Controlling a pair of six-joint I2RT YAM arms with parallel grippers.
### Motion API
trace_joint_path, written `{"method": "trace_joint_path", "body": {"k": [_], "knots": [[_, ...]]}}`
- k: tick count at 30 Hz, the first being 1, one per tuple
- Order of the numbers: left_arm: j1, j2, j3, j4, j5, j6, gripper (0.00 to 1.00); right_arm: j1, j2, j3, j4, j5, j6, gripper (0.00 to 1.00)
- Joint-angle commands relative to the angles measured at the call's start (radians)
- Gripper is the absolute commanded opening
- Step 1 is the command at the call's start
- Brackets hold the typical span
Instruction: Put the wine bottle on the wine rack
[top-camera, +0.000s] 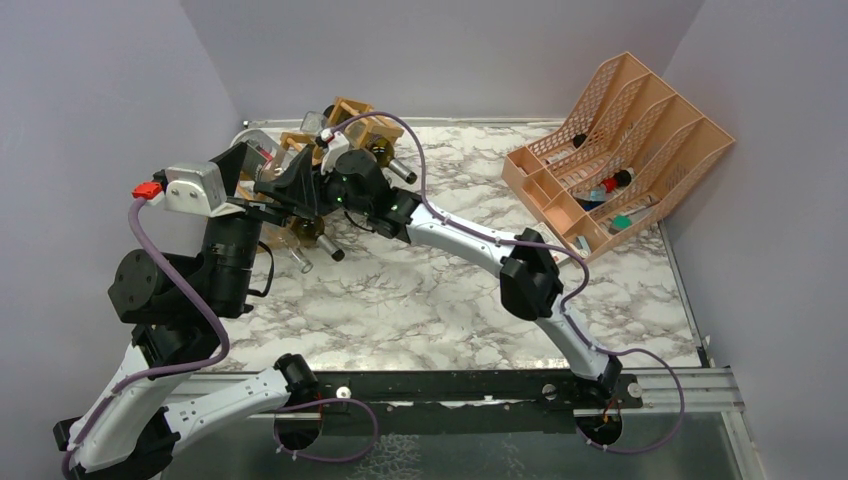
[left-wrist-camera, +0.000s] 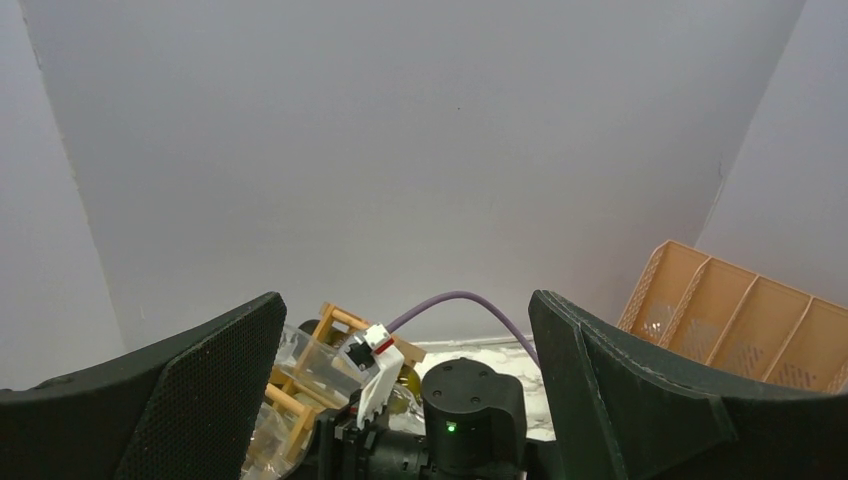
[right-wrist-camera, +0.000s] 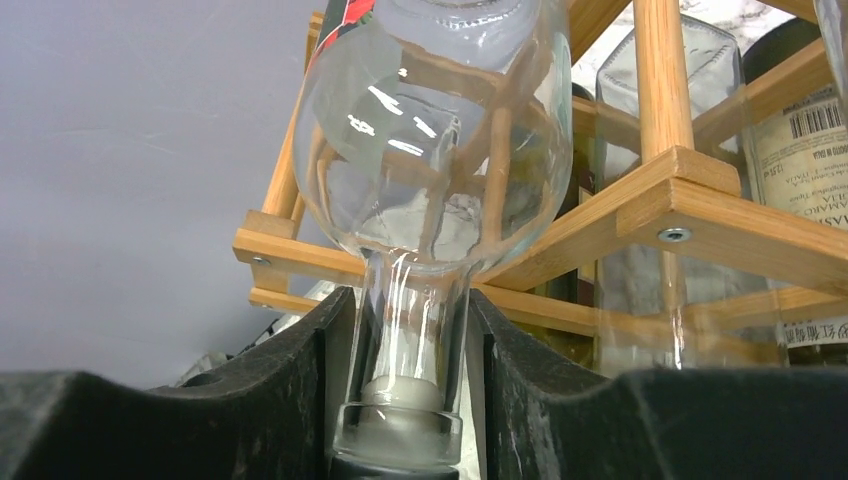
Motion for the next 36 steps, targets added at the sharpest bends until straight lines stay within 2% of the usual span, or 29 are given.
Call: {"method": "trace_joint_path", "body": {"k": [1,10,15,19,25,30,36], "knots": [[0.002,-0.008,-0.009,-0.006,-0.027,-0.004,0.99,0.012,-0.109,-0.008,-0.013,0.014,0.078,0.47],[0.002,-0.005,-0.009,-0.004,-0.028,-0.001,0.99,0.013,-0.138,-0.042,-0.067,0.03,0.161,0.47],[0.001,-0.005,-0.008,-0.006,-0.029,-0.001,0.99,0.013,-0.125,-0.051,-0.059,0.006,0.168,0.59],[0.001,-0.007,-0.005,-0.014,-0.031,-0.003,0.99,0.012,-0.118,-0.043,-0.078,0.017,0.17,0.8],[0.002,-0.013,-0.001,-0.029,-0.04,-0.008,0.99,0.012,-0.188,-0.093,-0.068,0.075,0.144,0.99],[0.001,-0.024,-0.005,-0.065,-0.028,-0.026,0.99,0.013,-0.303,-0.2,-0.041,0.093,0.114,1.0],[0.001,-0.052,-0.02,-0.131,-0.038,-0.06,0.99,0.012,-0.512,-0.428,-0.043,0.158,0.089,1.0]]}}
